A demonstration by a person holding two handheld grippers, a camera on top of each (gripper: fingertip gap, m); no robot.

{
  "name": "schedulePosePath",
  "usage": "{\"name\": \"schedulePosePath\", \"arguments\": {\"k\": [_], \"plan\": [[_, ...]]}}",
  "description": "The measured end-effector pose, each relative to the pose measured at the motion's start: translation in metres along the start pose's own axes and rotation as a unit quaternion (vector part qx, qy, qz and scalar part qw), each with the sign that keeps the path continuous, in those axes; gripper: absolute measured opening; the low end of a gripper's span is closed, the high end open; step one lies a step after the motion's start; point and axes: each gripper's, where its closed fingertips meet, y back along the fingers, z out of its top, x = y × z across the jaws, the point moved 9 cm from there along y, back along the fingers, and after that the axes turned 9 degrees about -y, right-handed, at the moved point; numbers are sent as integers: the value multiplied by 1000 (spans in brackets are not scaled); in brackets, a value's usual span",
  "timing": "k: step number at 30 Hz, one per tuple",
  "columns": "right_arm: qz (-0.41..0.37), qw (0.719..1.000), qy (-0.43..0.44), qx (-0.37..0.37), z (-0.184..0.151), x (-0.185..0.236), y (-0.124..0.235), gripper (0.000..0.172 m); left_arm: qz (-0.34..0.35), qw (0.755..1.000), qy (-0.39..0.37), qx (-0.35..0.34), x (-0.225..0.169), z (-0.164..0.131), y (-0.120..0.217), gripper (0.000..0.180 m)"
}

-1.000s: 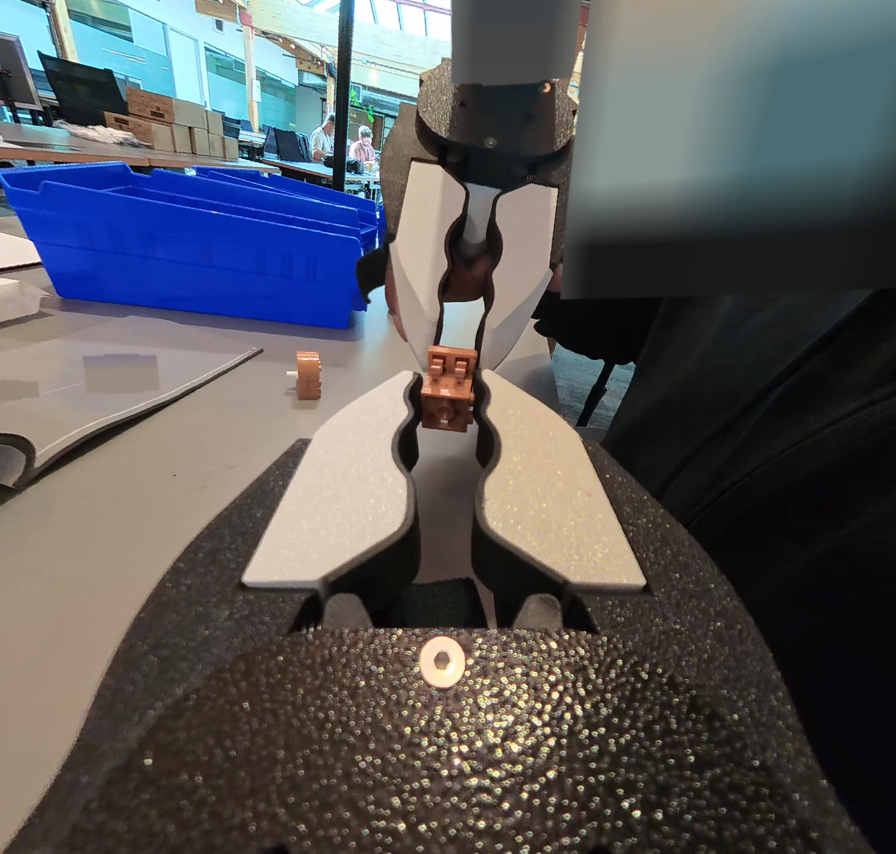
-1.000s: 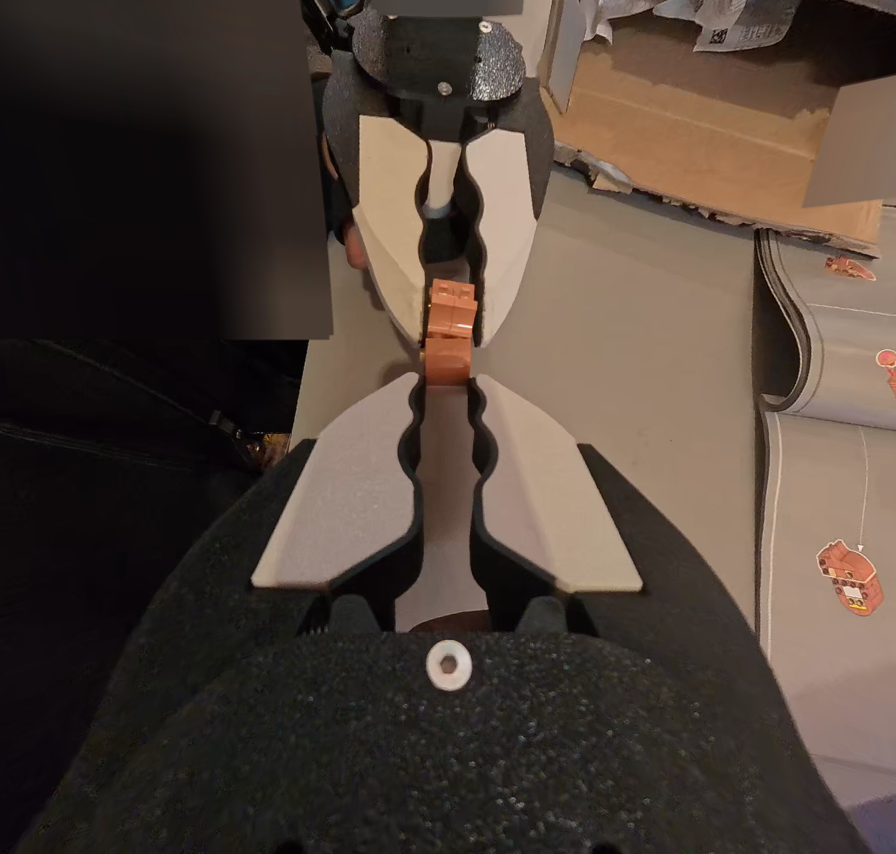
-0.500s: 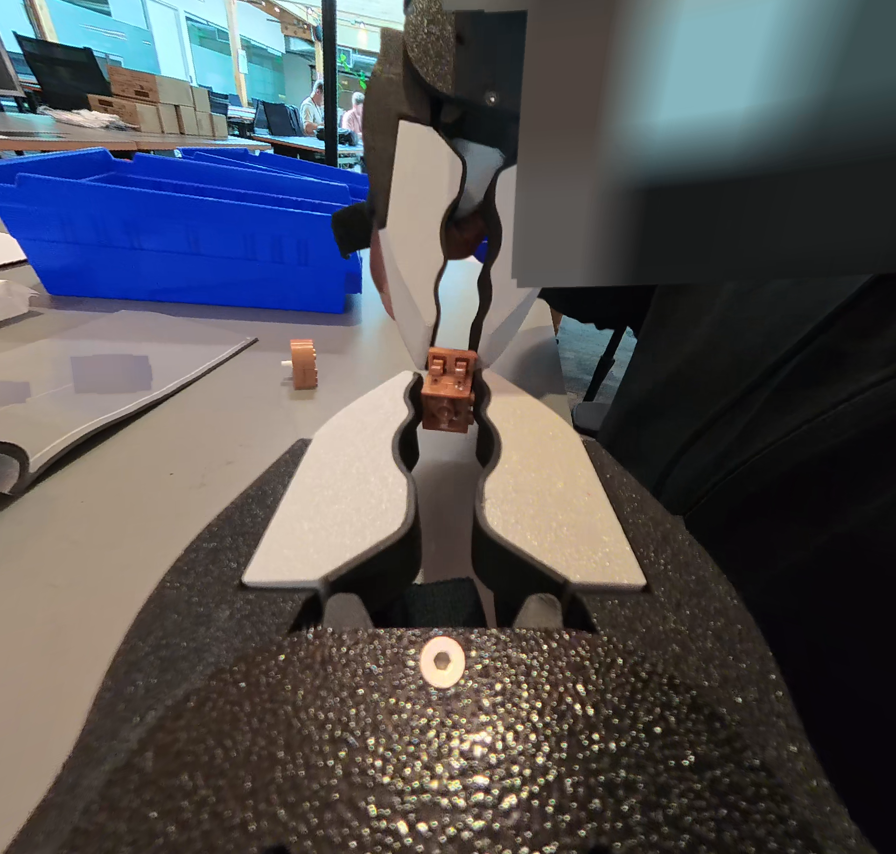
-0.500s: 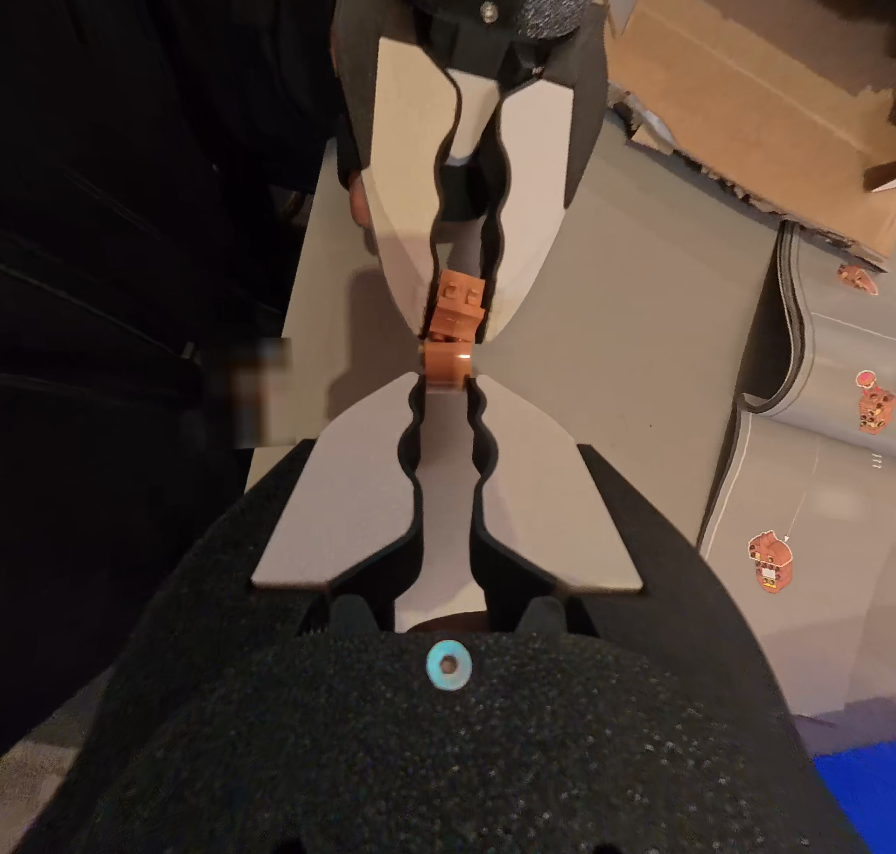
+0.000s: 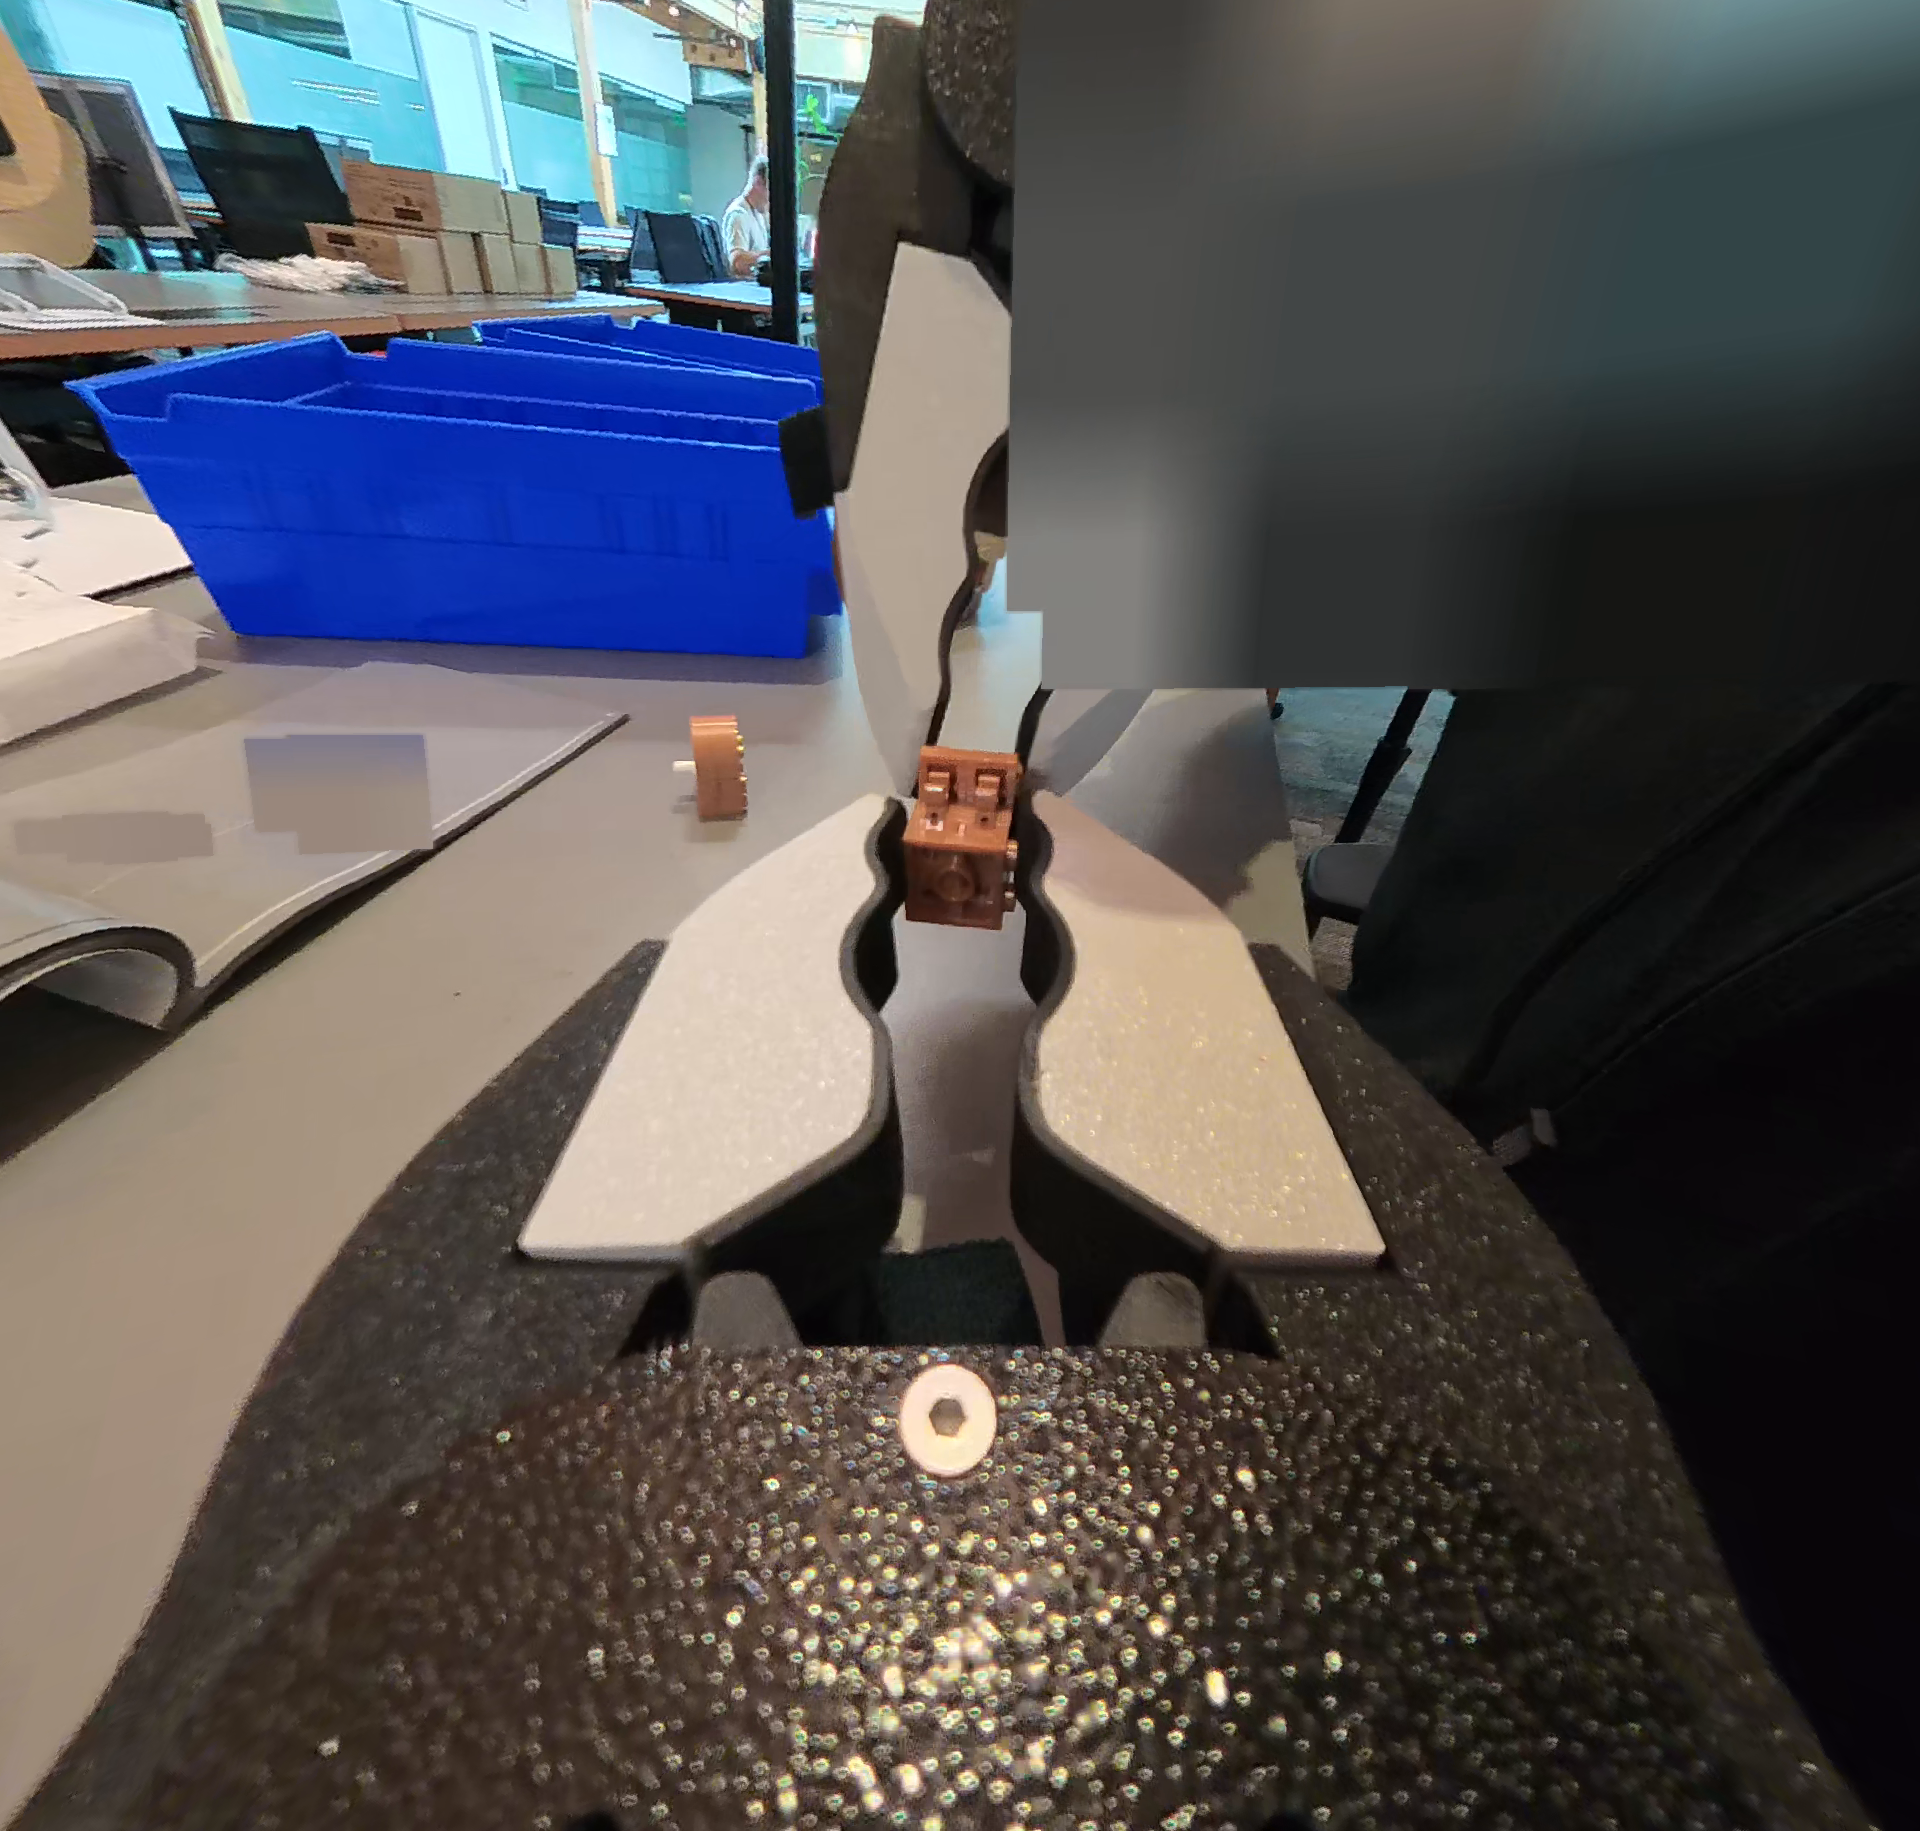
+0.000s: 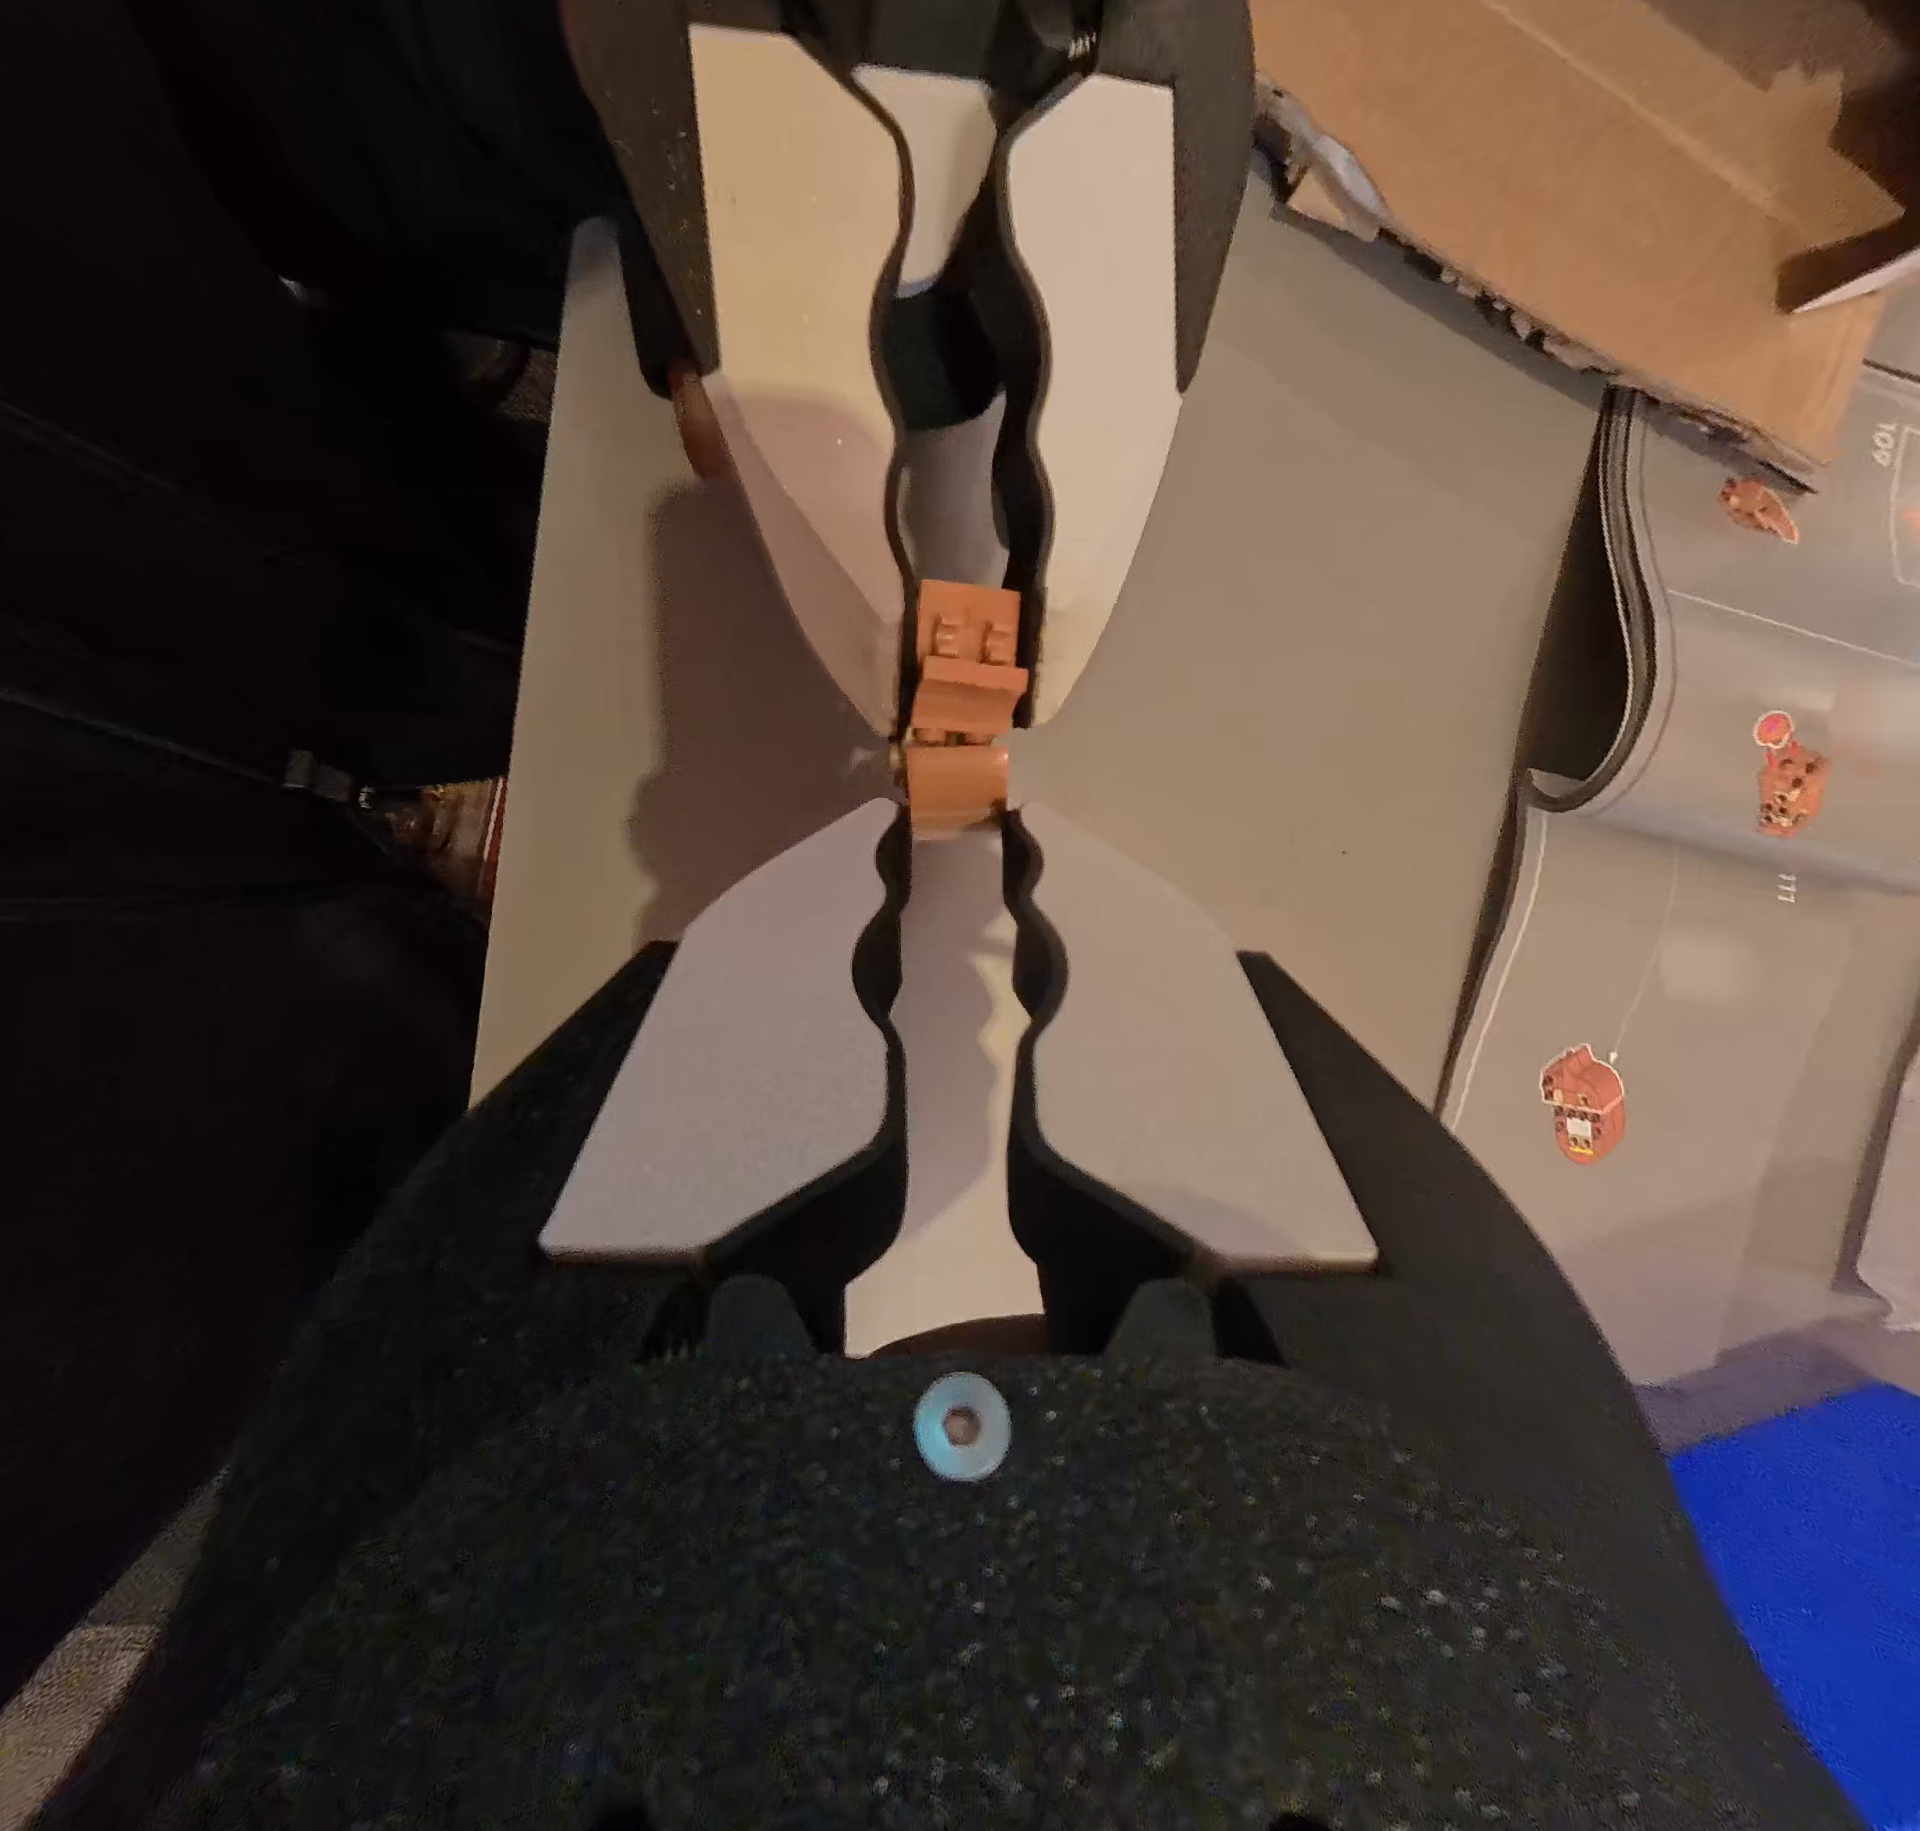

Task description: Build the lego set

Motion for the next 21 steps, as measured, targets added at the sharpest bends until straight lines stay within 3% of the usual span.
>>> {"name": "schedulePosePath", "arguments": {"k": [10, 21], "plan": [[8, 999, 31, 27, -2, 1, -5, 16, 23, 996, -77, 31, -7, -1, -4, 19], [-9, 1000, 10, 19, -1, -1, -7, 16, 36, 997, -65, 29, -3, -1, -3, 19]]}}
